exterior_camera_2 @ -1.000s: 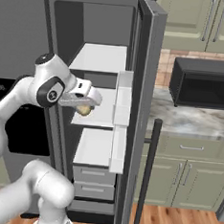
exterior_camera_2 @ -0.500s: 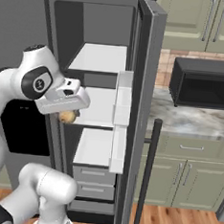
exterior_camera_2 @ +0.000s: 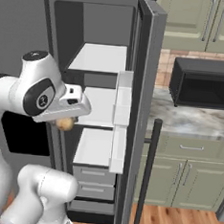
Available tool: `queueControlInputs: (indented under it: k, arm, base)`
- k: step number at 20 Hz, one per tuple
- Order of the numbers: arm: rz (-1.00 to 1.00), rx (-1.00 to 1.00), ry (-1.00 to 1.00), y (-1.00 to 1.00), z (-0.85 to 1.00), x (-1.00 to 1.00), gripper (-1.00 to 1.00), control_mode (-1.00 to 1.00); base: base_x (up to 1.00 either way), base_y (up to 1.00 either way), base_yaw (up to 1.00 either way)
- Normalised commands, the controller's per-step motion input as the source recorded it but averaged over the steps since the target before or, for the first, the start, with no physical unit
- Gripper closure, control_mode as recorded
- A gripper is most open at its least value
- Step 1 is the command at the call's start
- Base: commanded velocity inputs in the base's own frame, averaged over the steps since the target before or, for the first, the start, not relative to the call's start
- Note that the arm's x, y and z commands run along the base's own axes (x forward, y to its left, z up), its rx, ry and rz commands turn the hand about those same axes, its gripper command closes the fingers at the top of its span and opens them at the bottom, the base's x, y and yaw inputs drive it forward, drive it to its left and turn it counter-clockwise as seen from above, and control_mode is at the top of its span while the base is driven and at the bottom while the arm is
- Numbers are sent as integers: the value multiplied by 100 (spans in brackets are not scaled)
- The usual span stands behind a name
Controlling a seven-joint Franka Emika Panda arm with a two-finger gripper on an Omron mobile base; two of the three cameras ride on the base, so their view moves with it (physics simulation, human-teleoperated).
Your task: Retrieve the orange and peach from the fridge and place them into the bowl on the dining table.
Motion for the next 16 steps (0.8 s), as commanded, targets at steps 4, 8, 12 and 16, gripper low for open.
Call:
queueControlInputs:
  k: [4, 8, 12, 16]
  arm:
    - [18, 14, -43, -6, -12, -6, 100, -100]
    - [20, 12, -43, -1, -4, 0, 100, -100]
    - [10, 5, -20, 0, 0, 0, 100, 100]
    - [0, 0, 0, 0, 0, 0, 100, 100]
  base:
    - [0, 0, 0]
    - [0, 0, 0]
    - [0, 0, 9]
    - [-18, 3, 6]
